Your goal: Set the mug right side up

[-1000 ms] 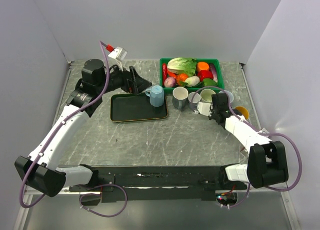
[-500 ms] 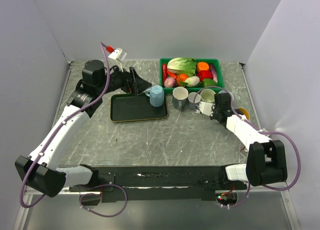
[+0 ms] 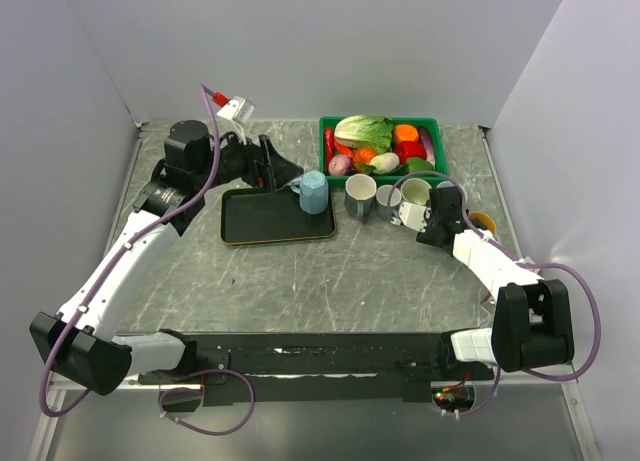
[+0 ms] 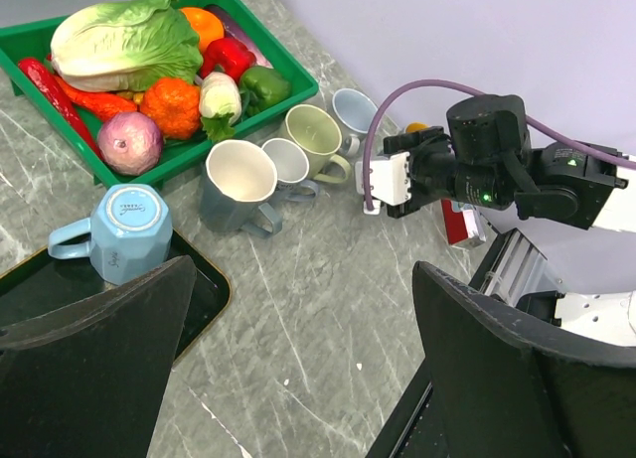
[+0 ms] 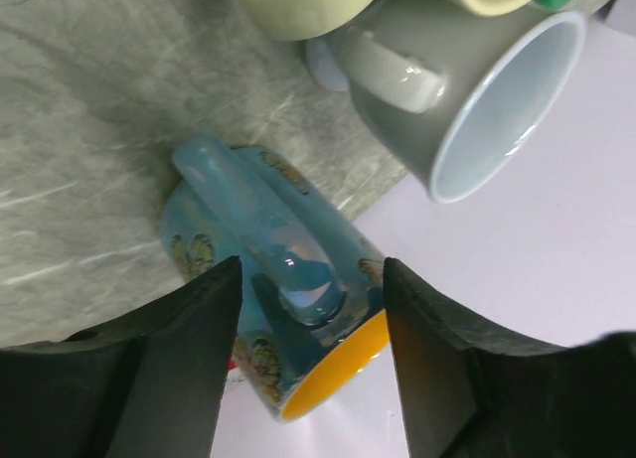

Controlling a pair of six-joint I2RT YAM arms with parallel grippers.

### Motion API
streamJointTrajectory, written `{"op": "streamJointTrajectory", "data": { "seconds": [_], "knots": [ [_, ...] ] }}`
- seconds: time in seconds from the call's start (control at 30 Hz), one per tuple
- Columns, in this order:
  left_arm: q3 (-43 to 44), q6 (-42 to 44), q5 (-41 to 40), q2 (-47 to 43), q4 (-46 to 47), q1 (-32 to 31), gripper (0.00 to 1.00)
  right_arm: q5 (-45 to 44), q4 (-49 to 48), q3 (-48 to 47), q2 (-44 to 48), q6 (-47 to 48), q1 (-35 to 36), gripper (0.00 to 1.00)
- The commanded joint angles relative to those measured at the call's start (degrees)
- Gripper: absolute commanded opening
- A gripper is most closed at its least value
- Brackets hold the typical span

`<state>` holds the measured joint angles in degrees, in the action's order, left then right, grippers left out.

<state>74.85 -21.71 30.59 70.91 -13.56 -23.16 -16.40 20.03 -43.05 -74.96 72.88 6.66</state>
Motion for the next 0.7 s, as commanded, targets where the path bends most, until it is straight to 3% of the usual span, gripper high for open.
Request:
{"op": "streamJointTrajectory", "data": {
  "seconds": [0.0, 0.13, 0.17, 0.27, 0.5, 0.6, 0.67],
  "knots": [
    [0.03, 0.62, 0.7, -1.22, 1.96, 0.31, 0.96, -0.2, 2.72, -1.6, 2.36, -3.62, -0.33, 0.69],
    [-0.23, 0.62, 0.0, -1.57, 1.0, 0.31, 0.96, -1.09, 5.27, -3.08, 3.15, -6.51, -1.82, 0.79],
    [-0.84, 0.8, -0.09, -1.66, 0.91, 0.31, 0.96, -0.65, 5.89, -3.79, 3.93, -9.31, -2.0, 0.88],
    [-1.28, 1.41, -1.14, -1.48, -0.49, 0.31, 0.96, 1.99, 10.19, -6.78, 5.08, -14.85, -2.26, 1.0],
    [-3.83, 2.11, -4.74, -2.62, -1.9, 0.31, 0.96, 0.58, 4.5, -6.78, 10.09, -27.51, -2.26, 1.0],
    [-3.66, 2.2, -6.41, -2.54, -2.52, 0.31, 0.96, -3.45, 3.26, -10.28, 9.66, -37.43, -2.17, 1.0],
    [-3.57, 2.03, -6.86, -2.45, -2.87, 0.31, 0.96, -8.26, 7.62, -13.97, 7.38, -48.84, -2.17, 1.0]
  ]
}}
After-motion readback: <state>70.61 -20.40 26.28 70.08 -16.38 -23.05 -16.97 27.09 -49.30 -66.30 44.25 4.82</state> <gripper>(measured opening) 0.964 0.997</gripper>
